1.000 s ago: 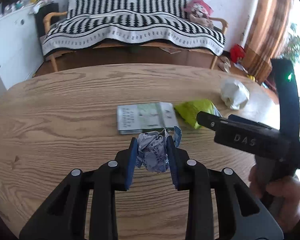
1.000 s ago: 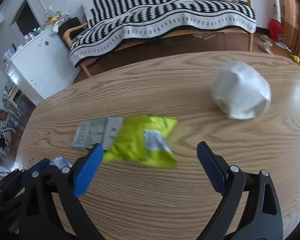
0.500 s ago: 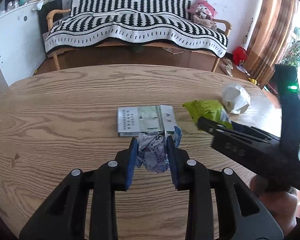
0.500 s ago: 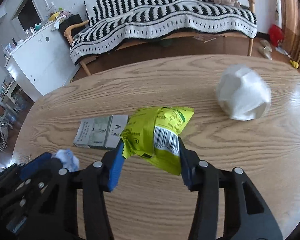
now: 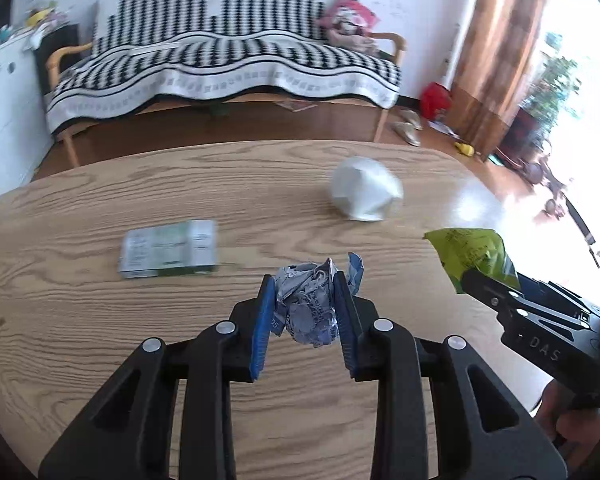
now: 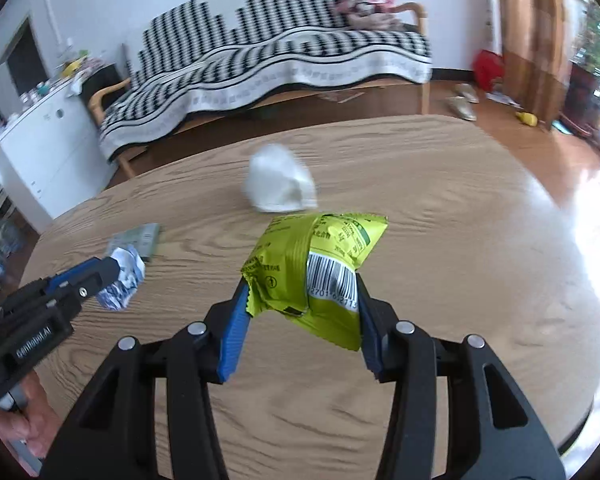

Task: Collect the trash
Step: 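Carry the wrapper and snack bag over the black bin and open both tools, then move both open tools back over the table toward the cigarette pack, then grasp the white-green cigarette pack with the left tool while the right tool grasps the white paper ball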

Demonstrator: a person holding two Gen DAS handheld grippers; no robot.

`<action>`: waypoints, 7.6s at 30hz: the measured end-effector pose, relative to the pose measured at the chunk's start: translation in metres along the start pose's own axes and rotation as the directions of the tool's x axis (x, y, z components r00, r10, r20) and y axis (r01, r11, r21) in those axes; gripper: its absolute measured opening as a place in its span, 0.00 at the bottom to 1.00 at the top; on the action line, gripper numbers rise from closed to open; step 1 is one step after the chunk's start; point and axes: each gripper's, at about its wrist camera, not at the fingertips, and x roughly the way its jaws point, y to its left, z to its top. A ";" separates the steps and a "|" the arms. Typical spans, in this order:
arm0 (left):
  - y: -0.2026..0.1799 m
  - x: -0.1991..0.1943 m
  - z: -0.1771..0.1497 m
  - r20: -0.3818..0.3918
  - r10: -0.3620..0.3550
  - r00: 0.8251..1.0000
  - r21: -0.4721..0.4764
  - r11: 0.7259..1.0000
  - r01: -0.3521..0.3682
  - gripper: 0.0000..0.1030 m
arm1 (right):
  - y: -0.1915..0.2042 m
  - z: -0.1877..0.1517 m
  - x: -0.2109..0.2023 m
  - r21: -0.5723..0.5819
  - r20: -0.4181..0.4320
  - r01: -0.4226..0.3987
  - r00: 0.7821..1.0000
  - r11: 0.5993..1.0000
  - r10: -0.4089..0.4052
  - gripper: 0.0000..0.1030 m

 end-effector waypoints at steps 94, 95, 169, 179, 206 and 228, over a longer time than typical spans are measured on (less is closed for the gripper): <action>-0.506 0.091 -0.157 -0.398 -0.517 0.758 0.387 0.654 0.650 0.65 | -0.450 -0.234 -0.228 0.698 -0.127 0.405 0.882 0.590 -0.455 0.81; -0.504 0.089 -0.155 -0.395 -0.518 0.759 0.388 0.655 0.649 0.66 | -0.449 -0.233 -0.227 0.696 -0.125 0.405 0.882 0.593 -0.455 0.82; 0.117 0.113 0.018 -0.095 0.294 0.951 0.040 0.956 -0.291 0.94 | 0.033 0.042 0.117 0.051 -0.100 0.003 0.995 0.999 0.002 0.91; 0.137 0.099 0.021 -0.091 0.282 0.955 -0.027 0.958 -0.285 0.94 | 0.050 0.090 0.169 -0.062 -0.126 0.012 0.992 0.998 -0.020 0.93; 0.177 0.089 0.025 -0.201 -0.057 0.978 0.585 0.793 0.167 0.94 | 0.023 0.013 0.059 -0.191 -0.144 -0.069 0.989 0.979 0.042 0.55; 0.127 0.104 0.027 -0.152 -0.056 0.987 0.514 0.849 0.128 0.56 | -0.063 -0.061 -0.052 -0.021 -0.082 0.038 0.996 0.999 -0.040 0.55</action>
